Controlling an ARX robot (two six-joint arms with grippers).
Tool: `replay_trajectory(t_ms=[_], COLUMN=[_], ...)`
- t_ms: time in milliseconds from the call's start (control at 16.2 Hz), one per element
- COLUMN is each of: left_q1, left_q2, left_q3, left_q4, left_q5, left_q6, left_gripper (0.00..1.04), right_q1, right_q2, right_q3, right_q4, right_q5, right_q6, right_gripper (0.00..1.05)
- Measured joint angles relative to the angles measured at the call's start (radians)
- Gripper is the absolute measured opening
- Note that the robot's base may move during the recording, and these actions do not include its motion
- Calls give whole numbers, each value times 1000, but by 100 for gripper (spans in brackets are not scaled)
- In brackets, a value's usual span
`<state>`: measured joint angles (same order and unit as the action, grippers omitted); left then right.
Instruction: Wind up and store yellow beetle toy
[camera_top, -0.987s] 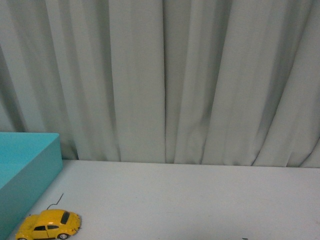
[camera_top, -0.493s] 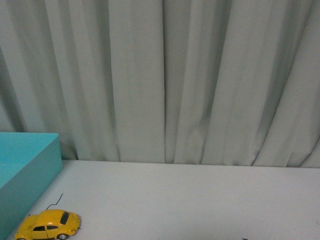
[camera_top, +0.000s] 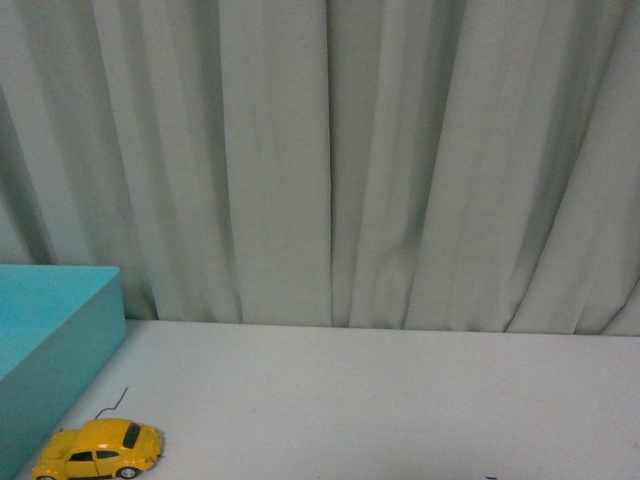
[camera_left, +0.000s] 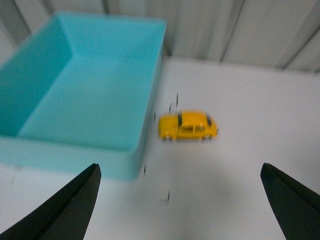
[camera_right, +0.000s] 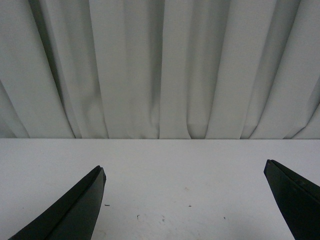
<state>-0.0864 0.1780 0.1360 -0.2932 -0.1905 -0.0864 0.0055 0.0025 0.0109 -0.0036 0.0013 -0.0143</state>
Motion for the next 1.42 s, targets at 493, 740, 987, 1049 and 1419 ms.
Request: replay_trajectory(t_ms=[493, 740, 987, 1049, 1419], left_q1=[93, 73, 106, 117, 143], left_q2=[895, 1277, 1575, 1622, 1772], left_q3=[319, 577, 821, 865, 1038], left_q4=[597, 635, 438, 361, -35], left_q5=[120, 287, 429, 431, 391], left_q6=[135, 332, 734, 845, 1424], left_gripper=[98, 98, 98, 98, 98], right_q1=[0, 0, 0, 0, 0], right_q2=[0, 0, 0, 0, 0], right_q3=[0, 0, 0, 0, 0], right_q4=[0, 0, 0, 0, 0], right_q5=[-1, -1, -1, -1, -1], right_q6=[0, 0, 0, 0, 0], right_gripper=[98, 98, 98, 98, 98])
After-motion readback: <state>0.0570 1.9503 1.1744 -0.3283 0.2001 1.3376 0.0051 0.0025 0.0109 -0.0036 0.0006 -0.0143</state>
